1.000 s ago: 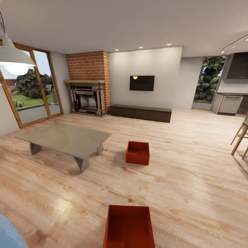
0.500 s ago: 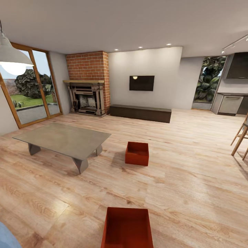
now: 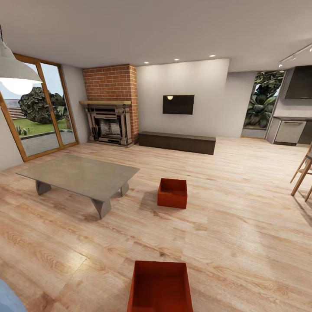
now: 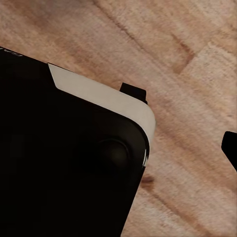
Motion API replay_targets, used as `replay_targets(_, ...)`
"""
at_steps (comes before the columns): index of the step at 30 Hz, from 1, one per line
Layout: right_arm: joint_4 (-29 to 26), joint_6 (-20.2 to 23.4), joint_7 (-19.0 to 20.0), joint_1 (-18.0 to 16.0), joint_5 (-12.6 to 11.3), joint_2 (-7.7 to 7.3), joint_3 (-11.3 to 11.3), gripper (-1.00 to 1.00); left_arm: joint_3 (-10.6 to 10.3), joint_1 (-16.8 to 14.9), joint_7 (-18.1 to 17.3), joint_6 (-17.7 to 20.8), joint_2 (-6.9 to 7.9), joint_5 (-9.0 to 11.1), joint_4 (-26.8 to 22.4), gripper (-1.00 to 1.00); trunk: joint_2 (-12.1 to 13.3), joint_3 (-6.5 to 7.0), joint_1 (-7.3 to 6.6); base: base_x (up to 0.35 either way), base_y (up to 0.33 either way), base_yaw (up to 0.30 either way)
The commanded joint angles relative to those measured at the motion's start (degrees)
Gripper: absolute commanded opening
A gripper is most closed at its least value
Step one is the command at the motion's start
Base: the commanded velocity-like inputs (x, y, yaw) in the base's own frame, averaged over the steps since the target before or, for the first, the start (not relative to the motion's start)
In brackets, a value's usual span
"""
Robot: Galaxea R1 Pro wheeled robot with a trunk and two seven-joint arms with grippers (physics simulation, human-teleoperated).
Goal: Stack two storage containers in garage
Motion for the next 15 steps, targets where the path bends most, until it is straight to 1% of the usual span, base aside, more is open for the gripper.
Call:
replay_targets(1,0.15,-0.32,0.33,-0.06,-0.61,0.00,0.36,1.00,0.01,-0.01,0.02,-0.12,-0.01,0.50,-0.01,1.00,-0.03,-0.05,0.00,0.000,0.000,0.000)
replay_targets(15,0.15,-0.32,0.33,-0.06,-0.61,0.03,0.36,1.00,0.01,-0.01,-0.03,-0.13,-0.01,0.44,-0.01,1.00,-0.03,-0.05,0.00,0.000,0.000,0.000)
